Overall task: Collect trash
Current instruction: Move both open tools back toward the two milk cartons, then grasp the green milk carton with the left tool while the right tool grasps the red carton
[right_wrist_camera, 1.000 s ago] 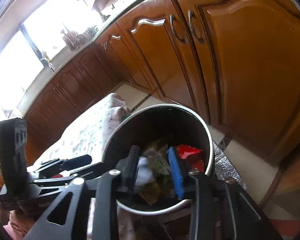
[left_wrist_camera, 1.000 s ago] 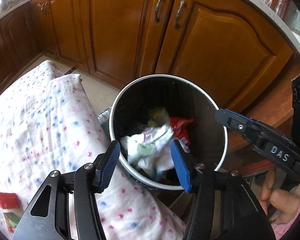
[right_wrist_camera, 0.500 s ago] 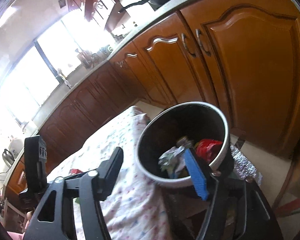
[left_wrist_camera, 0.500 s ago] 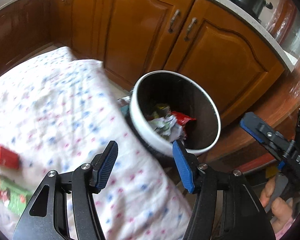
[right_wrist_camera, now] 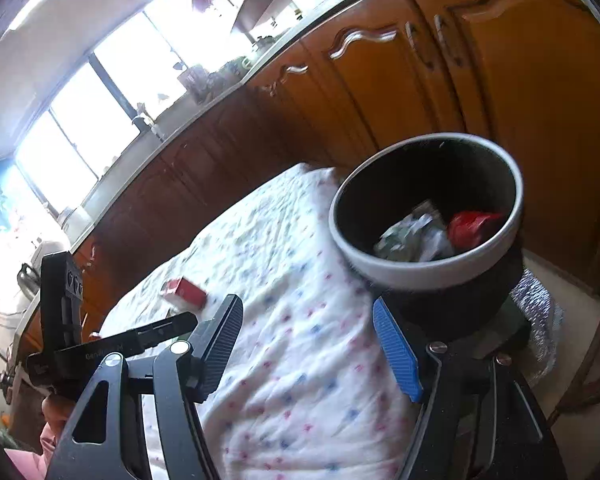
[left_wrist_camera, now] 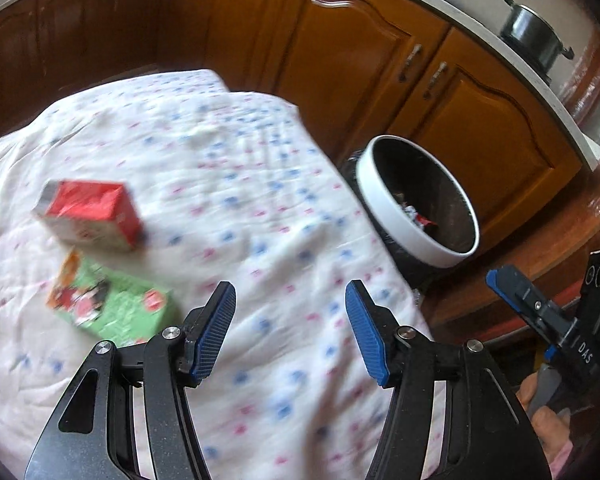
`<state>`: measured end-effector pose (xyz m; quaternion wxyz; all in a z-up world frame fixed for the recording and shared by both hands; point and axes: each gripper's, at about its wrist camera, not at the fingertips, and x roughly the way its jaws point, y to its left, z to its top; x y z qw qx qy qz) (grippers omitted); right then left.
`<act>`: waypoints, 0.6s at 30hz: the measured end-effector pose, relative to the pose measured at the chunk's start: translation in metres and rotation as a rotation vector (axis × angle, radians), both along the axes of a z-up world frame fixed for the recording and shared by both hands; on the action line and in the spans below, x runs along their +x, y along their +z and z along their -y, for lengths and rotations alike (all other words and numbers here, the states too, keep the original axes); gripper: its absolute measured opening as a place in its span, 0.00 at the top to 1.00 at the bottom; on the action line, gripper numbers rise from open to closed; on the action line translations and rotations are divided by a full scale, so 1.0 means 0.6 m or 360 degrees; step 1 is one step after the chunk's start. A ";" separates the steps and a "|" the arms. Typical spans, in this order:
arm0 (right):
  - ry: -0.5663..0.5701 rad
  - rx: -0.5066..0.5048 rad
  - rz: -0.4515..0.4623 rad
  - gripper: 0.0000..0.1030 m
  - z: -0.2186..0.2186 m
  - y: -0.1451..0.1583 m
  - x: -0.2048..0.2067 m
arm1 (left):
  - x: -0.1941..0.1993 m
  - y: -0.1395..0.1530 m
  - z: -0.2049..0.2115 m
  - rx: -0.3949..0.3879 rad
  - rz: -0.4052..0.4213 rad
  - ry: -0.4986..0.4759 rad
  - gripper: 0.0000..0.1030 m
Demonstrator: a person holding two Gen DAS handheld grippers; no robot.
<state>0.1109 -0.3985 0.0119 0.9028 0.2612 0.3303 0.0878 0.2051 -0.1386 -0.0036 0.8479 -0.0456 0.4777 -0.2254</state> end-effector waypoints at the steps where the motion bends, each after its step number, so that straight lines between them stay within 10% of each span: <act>1: 0.0015 -0.0005 -0.0005 0.32 -0.008 -0.001 0.001 | 0.000 -0.004 -0.007 0.0002 -0.0003 0.0011 0.44; 18: 0.0222 -0.0077 -0.0006 0.32 -0.098 0.005 0.040 | -0.009 -0.021 -0.164 -0.0079 -0.0091 0.0329 0.42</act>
